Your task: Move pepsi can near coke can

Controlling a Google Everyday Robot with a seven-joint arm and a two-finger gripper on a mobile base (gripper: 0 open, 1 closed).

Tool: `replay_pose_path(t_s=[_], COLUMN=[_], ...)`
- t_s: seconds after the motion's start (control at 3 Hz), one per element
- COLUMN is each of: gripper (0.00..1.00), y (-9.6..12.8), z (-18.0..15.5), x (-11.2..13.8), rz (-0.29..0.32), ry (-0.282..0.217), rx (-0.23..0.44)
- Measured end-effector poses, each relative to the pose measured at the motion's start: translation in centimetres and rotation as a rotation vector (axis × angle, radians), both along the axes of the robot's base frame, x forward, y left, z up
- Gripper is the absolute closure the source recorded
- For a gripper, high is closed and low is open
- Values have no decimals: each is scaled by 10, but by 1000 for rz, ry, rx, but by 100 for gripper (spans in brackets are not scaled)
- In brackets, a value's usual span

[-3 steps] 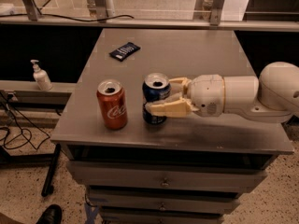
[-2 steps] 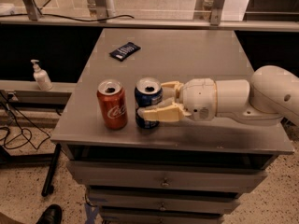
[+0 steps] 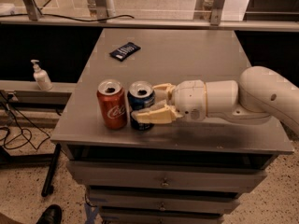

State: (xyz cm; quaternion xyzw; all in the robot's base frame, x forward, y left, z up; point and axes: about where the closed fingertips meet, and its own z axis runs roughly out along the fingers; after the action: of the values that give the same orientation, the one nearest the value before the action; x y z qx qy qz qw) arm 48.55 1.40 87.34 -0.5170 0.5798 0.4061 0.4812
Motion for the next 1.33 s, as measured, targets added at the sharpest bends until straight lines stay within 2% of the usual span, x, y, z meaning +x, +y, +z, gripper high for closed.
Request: replay_pose_path(t_s=[0.33, 1.33], gripper=[82, 12], y=[6, 11], z=[-1, -3], x=[2, 3], rz=[12, 26], ry=[-1, 14], rx=[-17, -36])
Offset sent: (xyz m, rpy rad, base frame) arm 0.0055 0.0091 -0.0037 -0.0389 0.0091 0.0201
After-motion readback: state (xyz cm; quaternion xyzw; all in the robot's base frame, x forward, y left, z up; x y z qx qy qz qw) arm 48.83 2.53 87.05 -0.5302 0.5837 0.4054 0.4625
